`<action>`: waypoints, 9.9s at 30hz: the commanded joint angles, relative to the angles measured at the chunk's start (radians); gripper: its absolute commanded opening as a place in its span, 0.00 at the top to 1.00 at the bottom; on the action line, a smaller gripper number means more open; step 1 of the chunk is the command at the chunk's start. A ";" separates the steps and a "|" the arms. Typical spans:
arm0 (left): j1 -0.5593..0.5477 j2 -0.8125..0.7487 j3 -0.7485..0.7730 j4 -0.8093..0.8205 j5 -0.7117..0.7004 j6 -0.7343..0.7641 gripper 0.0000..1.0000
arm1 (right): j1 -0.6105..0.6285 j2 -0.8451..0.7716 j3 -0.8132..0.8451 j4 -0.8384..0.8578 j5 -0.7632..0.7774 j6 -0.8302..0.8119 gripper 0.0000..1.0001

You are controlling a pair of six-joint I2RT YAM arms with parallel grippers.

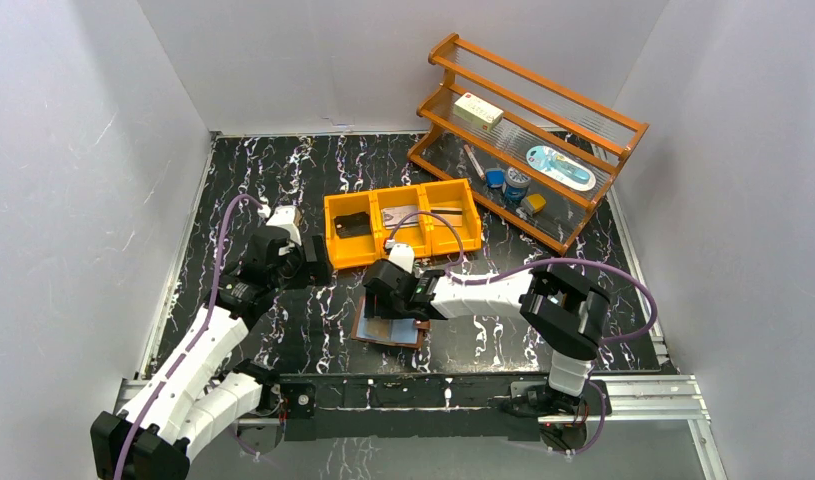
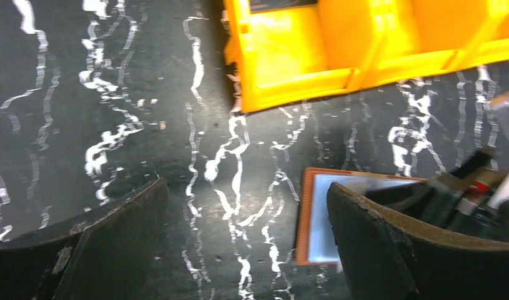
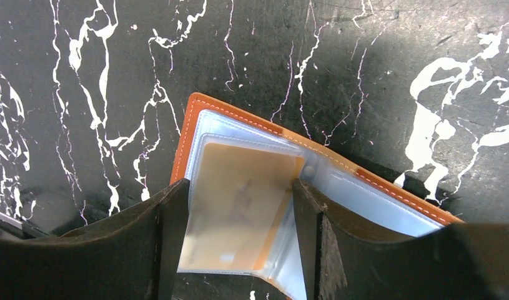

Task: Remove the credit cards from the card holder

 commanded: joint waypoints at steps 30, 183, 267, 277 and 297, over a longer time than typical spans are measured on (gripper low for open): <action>0.001 -0.001 -0.312 0.312 0.664 -0.357 0.45 | -0.048 -0.029 -0.125 0.099 -0.138 0.054 0.34; -0.371 0.421 -0.183 0.475 0.398 -0.335 0.48 | -0.153 -0.248 -0.466 0.248 -0.282 0.199 0.56; -0.204 0.282 -0.235 0.418 0.540 -0.299 1.00 | -0.172 -0.281 -0.256 0.235 -0.396 -0.029 0.65; -0.205 0.262 -0.254 0.434 0.554 -0.323 1.00 | -0.173 -0.149 -0.246 0.254 -0.420 0.048 0.64; -0.205 0.385 -0.177 0.408 0.624 -0.247 0.89 | -0.173 -0.168 -0.364 0.212 -0.316 0.110 0.67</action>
